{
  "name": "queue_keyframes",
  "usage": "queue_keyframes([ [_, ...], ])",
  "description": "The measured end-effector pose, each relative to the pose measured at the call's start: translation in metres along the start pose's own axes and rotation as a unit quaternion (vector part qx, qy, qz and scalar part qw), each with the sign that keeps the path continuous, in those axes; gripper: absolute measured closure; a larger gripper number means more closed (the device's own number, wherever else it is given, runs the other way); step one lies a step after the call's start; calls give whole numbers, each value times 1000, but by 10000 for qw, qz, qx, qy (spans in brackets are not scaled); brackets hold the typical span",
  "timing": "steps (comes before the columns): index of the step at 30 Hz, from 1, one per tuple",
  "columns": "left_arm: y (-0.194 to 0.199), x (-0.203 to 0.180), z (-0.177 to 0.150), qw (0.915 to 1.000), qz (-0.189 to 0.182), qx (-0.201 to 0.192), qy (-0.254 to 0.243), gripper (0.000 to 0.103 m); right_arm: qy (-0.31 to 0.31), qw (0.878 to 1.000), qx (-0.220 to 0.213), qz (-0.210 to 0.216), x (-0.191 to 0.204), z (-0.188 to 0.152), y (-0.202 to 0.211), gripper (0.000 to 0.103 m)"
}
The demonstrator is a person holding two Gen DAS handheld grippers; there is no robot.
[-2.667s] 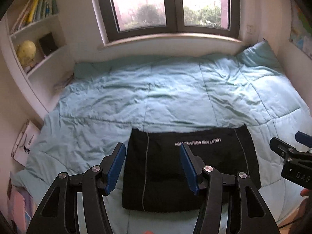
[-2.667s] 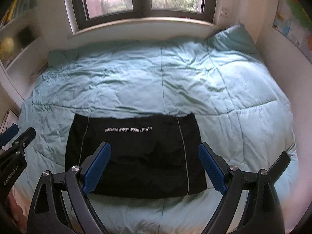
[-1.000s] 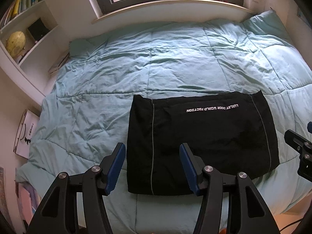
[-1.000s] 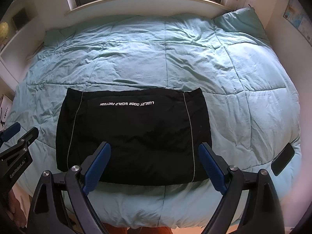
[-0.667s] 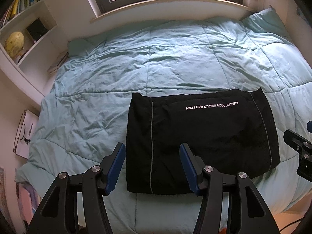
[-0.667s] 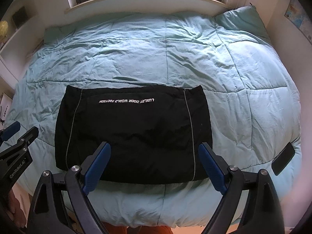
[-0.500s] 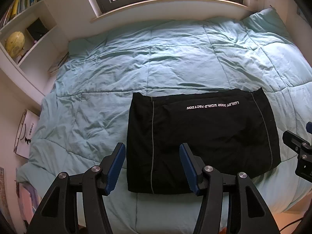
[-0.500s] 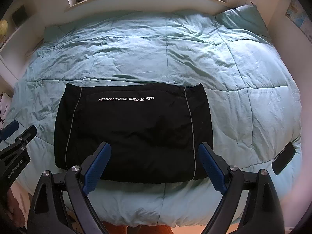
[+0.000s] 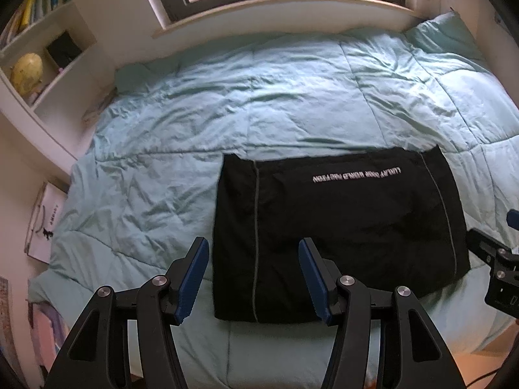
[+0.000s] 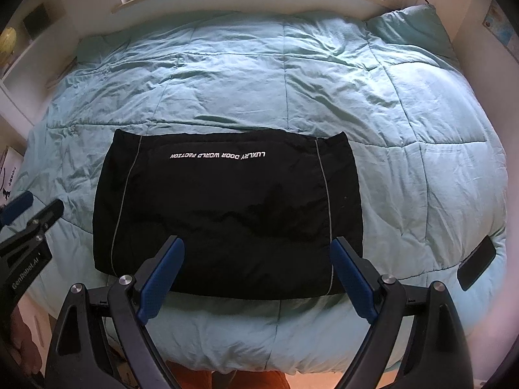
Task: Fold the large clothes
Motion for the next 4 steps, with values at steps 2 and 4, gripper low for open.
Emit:
queue_keyframes([
  [2, 0, 2, 4, 10000, 21, -56, 27, 44, 15, 10000, 1, -12, 0, -1, 0, 11],
  [4, -2, 2, 5, 9999, -138, 47, 68, 44, 17, 10000, 5, -34, -1, -1, -1, 11],
])
Point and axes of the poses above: each gripper's, at about its wrist camera, not at the fingertips, and y roughly against the way its jaws point, x to its left, z to its top, the point moved 5 cm from there along -y, roughly the way its jaws point, and after that the axes turned 6 degrees about y, right-handed, at the moved point
